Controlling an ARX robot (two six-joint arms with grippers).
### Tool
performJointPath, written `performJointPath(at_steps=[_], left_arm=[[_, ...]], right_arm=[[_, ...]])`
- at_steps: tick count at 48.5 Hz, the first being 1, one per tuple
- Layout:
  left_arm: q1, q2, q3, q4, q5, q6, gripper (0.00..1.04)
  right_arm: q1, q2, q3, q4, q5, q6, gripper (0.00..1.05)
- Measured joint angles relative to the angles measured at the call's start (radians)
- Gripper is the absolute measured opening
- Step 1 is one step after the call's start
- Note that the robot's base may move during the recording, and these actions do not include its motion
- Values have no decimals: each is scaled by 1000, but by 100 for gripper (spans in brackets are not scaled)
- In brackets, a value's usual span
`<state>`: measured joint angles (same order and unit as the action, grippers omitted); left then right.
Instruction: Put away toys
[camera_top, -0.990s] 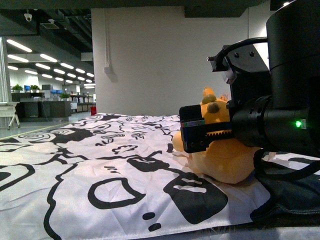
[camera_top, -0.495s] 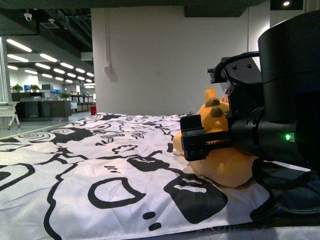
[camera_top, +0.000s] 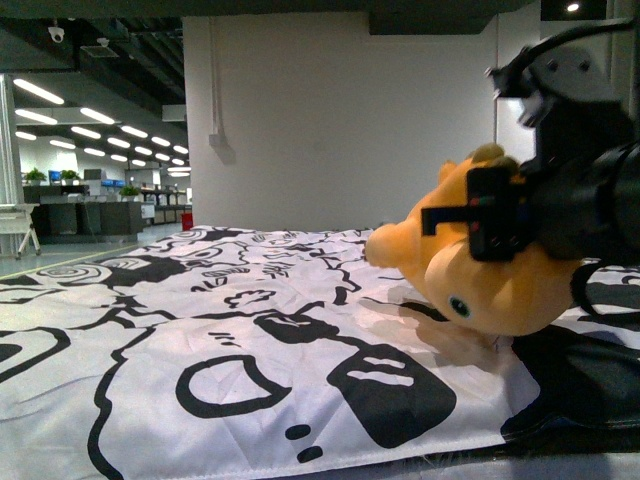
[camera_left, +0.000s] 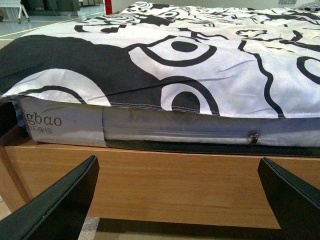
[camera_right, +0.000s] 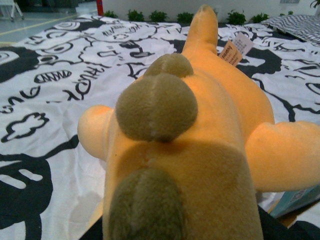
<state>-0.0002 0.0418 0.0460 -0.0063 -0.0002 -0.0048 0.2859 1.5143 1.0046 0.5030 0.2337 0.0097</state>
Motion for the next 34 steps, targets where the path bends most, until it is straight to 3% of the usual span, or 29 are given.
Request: performJointPath(at_steps=[6, 25, 34], left_arm=[[0, 0, 0, 0, 0, 0, 99], [0, 0, 0, 0, 0, 0, 99], [0, 0, 0, 0, 0, 0, 99]], right_arm=[[-40, -107, -29, -36, -71, 33, 19], [-285, -716, -388, -196, -417, 204, 19], [-363, -970, -569, -277, -494, 226, 19]])
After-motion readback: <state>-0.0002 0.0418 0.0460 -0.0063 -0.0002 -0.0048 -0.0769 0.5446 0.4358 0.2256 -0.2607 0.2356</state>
